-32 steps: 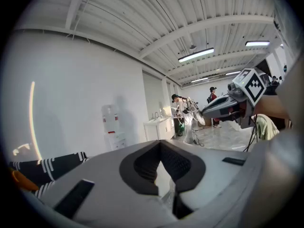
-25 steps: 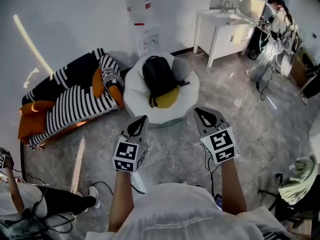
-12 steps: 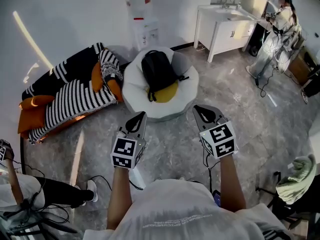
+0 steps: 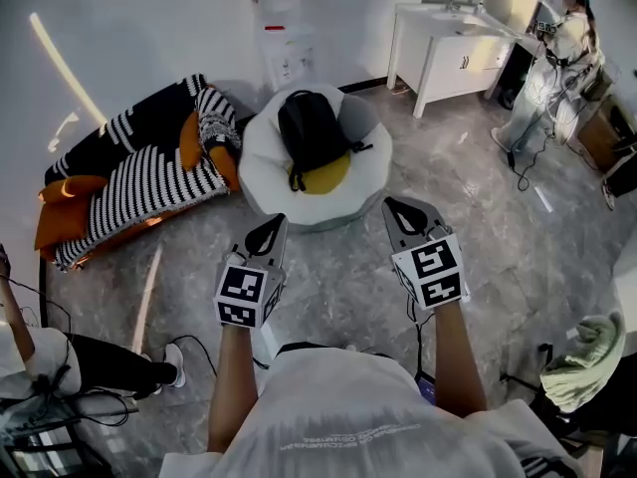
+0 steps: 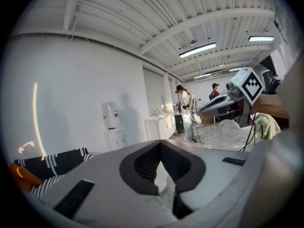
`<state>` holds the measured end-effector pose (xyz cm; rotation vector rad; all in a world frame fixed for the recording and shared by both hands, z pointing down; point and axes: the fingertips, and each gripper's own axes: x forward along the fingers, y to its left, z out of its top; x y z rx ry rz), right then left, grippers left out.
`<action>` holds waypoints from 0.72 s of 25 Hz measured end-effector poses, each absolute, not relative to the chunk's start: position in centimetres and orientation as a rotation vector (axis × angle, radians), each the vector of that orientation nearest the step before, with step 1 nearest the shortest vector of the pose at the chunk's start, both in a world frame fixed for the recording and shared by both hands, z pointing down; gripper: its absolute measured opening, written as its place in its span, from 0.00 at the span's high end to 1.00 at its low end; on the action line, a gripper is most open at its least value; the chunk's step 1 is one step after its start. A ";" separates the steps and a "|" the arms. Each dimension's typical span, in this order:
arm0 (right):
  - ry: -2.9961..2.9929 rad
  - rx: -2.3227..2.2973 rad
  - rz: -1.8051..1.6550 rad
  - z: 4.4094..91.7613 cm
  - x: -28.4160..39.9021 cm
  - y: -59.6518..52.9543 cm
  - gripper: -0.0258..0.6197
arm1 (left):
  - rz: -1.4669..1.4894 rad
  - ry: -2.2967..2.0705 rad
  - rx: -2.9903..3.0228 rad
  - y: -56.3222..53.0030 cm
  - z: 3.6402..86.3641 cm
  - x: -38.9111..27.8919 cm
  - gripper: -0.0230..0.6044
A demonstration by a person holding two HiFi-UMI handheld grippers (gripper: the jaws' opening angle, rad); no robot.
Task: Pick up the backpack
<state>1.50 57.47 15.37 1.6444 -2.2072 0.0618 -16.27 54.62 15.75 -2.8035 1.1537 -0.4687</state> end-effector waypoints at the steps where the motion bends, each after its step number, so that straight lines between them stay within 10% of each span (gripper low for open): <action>1: -2.220 1.642 0.058 15.4 1.7 57.8 0.96 | -0.468 1.158 -2.806 54.9 15.8 -16.0 0.95; 18: -2.315 1.679 0.157 16.0 4.8 58.2 0.96 | -0.482 1.100 -2.818 54.5 17.3 -11.5 0.95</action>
